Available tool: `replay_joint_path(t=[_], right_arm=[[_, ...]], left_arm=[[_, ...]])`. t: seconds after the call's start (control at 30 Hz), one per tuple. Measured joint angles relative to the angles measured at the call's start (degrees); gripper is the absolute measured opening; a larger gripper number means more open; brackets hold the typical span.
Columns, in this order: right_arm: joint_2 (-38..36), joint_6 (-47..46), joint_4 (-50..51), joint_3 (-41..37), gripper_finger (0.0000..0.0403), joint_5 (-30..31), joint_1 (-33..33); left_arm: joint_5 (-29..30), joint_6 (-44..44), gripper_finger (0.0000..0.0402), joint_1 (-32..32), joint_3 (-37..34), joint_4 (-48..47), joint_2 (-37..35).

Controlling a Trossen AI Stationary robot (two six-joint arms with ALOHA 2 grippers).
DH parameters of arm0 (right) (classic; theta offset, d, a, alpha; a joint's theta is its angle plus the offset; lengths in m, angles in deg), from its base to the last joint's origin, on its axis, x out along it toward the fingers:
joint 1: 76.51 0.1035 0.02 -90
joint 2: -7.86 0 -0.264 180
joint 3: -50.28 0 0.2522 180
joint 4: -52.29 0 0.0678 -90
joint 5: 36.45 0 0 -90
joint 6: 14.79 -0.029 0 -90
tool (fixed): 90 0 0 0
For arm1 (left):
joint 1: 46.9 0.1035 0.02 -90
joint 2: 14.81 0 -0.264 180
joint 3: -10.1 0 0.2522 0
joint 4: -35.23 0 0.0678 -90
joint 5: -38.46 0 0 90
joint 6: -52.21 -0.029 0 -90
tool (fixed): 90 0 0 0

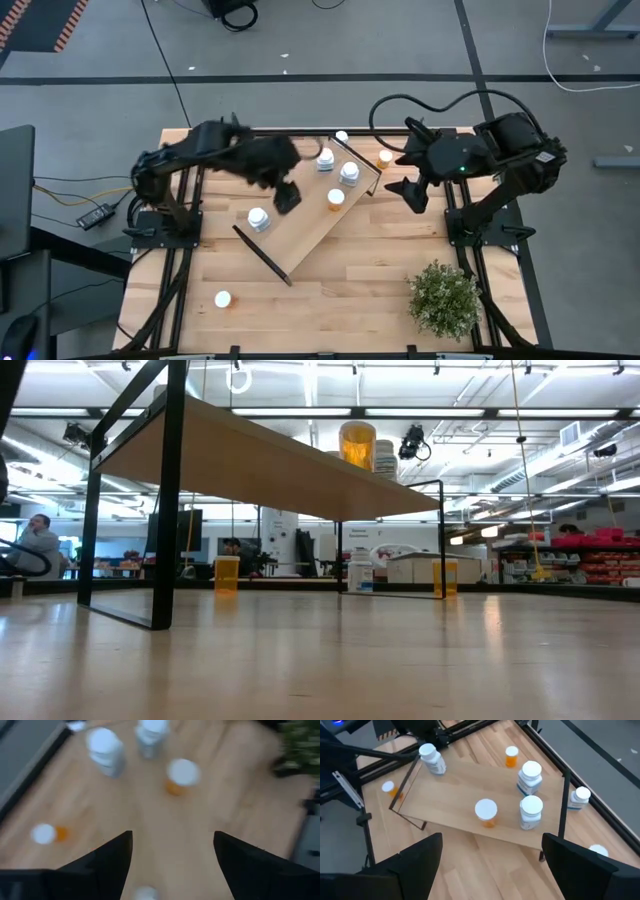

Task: Pick and place medicine bottles onto shelf by color
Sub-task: Put the orange pill bottle on the shelf

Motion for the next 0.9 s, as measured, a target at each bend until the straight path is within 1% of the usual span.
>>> replay_joint_path(t=[0.2, 0.33, 0.53, 0.6, 0.7, 0.9], right_arm=[[-0.1, 4.4, -4.7, 0.0, 0.0348, 0.0, 2.8], [-0.1, 5.1, -6.2, 0.0, 0.0348, 0.0, 5.0], [-0.1, 6.3, -5.9, 0.0, 0.0348, 0.2, 7.1], [-0.1, 7.2, -5.9, 0.0, 0.0348, 0.2, 8.0], [-0.1, 8.7, -6.0, 0.0, 0.0348, 0.2, 9.7], [-0.1, 9.0, -6.3, 0.0, 0.0348, 1.4, 13.0]], left_arm=[[1.6, 11.7, 0.0259, -10.9, 0.0, 0.0, -1.4], [1.6, 19.2, 0.0242, -17.9, -0.1, 0.0, -1.7], [1.8, 32.2, 0.0216, -27.7, -4.2, 0.0, -1.6], [1.7, 35.7, 0.0212, -31.1, -6.8, 0.0, -1.8], [0.5, 41.6, 0.0213, -35.0, -12.8, 0.1, -1.7], [-8.9, 55.4, 0.0248, -40.5, -28.8, 0.0, -3.7]])
